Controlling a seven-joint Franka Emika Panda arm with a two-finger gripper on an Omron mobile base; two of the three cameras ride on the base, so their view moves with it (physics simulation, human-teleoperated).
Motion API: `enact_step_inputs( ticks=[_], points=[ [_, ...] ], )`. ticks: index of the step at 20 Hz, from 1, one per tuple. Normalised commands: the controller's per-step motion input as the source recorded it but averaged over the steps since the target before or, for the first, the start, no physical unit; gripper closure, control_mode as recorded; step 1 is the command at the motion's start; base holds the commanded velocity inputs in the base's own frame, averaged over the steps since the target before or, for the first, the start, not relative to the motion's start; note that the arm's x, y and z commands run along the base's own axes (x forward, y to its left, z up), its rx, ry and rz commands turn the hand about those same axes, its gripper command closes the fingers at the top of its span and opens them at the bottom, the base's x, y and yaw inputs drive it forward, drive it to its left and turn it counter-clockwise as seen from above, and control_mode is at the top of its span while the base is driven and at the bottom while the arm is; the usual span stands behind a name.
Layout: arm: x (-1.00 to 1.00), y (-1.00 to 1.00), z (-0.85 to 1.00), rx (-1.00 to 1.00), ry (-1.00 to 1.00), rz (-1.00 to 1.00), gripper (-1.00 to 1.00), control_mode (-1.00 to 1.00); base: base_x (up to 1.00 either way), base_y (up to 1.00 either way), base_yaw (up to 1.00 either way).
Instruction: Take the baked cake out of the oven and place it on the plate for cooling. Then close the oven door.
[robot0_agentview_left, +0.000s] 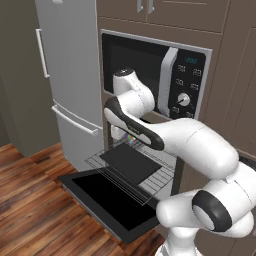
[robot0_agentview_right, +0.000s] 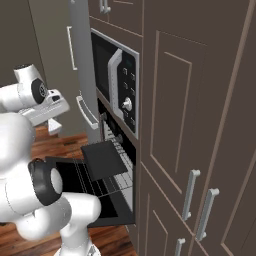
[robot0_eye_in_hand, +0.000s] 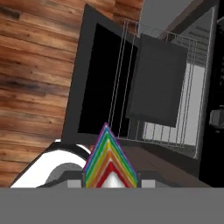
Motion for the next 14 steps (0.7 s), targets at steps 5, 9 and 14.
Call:
enact_step_inputs(
  ticks=[5, 9, 14],
  points=[
    [-0.58, -0.46, -0.14, 0.00, 0.00, -0.27, 1.00, -1.00, 0.00, 0.00, 0.00],
    [-0.63, -0.40, -0.16, 0.02, 0.00, -0.24, 1.00, -1.00, 0.00, 0.00, 0.00],
    [-0.96, -0.50, -0.08, 0.07, -0.03, -0.22, 1.00, -1.00, 0.00, 0.00, 0.00]
  ],
)
